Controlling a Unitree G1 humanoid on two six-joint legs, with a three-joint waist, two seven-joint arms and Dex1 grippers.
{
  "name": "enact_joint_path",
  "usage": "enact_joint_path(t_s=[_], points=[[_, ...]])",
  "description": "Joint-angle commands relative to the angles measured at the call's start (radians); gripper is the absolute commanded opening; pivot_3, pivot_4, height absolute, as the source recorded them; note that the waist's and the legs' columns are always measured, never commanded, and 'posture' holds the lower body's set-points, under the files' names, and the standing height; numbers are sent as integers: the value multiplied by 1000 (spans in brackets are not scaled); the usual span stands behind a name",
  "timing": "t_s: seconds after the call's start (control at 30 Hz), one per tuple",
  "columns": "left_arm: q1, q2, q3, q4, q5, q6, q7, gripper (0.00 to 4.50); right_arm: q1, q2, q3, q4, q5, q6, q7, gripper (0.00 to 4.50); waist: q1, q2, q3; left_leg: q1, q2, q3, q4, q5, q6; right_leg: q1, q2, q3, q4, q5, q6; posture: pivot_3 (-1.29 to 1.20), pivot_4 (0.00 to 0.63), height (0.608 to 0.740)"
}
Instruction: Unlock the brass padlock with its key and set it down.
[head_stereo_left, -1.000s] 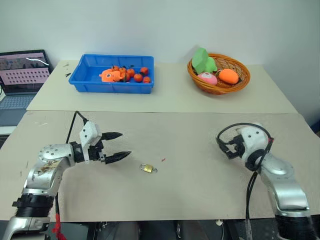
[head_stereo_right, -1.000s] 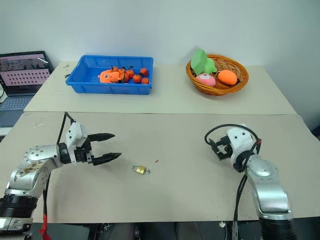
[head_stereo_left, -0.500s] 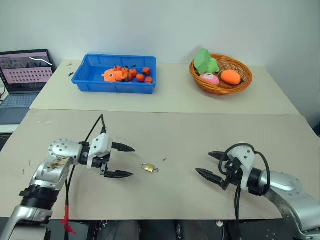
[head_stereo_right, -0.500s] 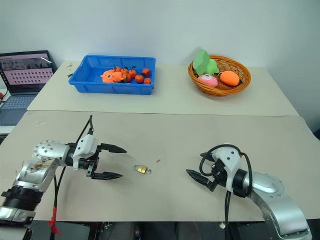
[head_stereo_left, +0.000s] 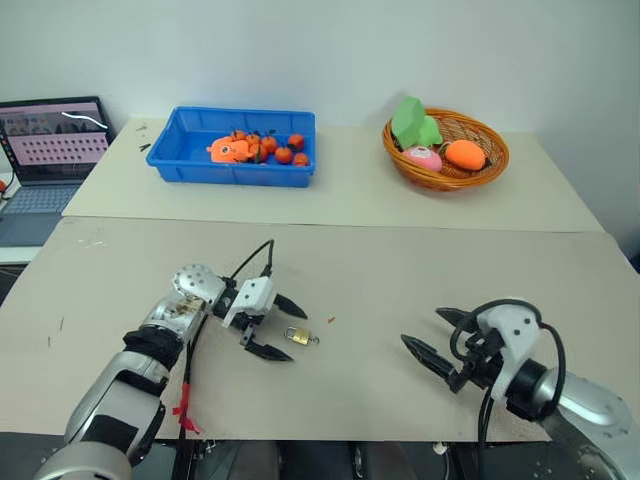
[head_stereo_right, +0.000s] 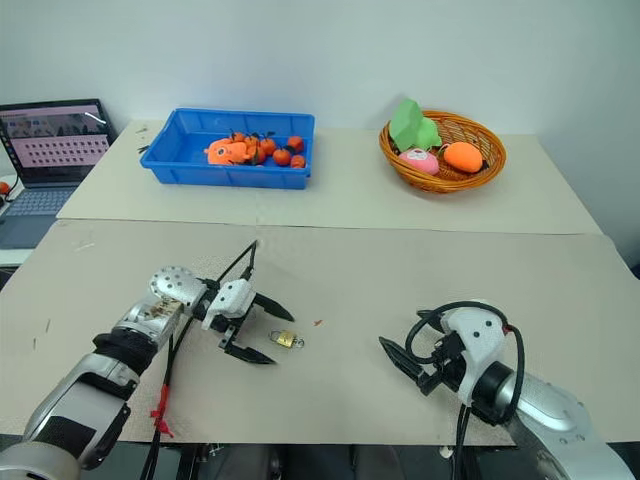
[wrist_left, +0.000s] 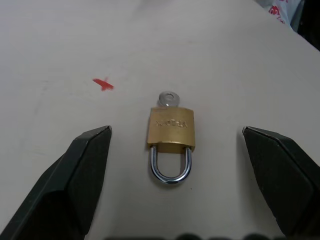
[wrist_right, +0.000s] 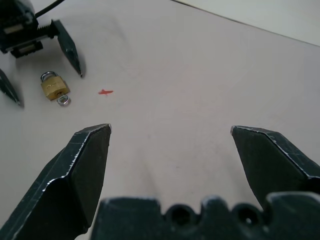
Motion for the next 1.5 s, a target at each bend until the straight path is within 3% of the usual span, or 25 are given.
enact_joint_path(t_s=[0.03,0.23,0.37,0.53,0.87,1.0,1.23,1.5], points=[[-31,-20,-24,48,13,-57,-4,4444,15,3,-39,-60,22,7,-32,4500,0,0,0,0,0,0,0,0,0,1,0,0,0,0,0,0,150,740],[-54,-60,-20,120,44,-92,-4,4444,14,-3,-28,-85,72,13,-39,4500,12,0,-1,1,-1,0,1,0,0,2,-1,0,0,-1,1,0,150,740],[-56,-70,-29,113,38,-82,-4,4444,35,-46,40,-105,98,-11,39,4500,20,0,-1,2,-1,0,1,0,0,3,-1,0,0,-2,1,0,150,740],[-51,-68,-39,103,38,-95,-4,4444,28,-101,122,-58,39,-78,106,4500,21,0,-1,1,-1,0,1,0,0,3,-1,0,0,-5,-4,0,150,740],[-39,-64,-34,77,25,-72,-4,4444,-23,-112,162,3,12,-111,130,4500,22,0,-2,1,-1,0,1,0,0,3,-1,0,0,-5,-4,0,150,740],[-49,-77,-21,94,31,-63,-4,3403,-31,-113,169,7,10,-112,134,4500,21,0,-2,1,-1,0,1,0,0,3,-1,0,0,-4,-3,0,150,740],[-55,-98,-16,94,41,-50,-4,836,-31,-112,165,5,9,-107,128,4500,19,0,-2,1,-1,0,2,0,0,3,-1,0,0,-3,-1,0,150,740],[-44,-103,21,84,62,-36,6,825,-21,-115,172,-3,2,-101,113,4500,20,0,-2,1,-1,0,2,0,0,3,-1,0,0,-1,2,0,150,740]])
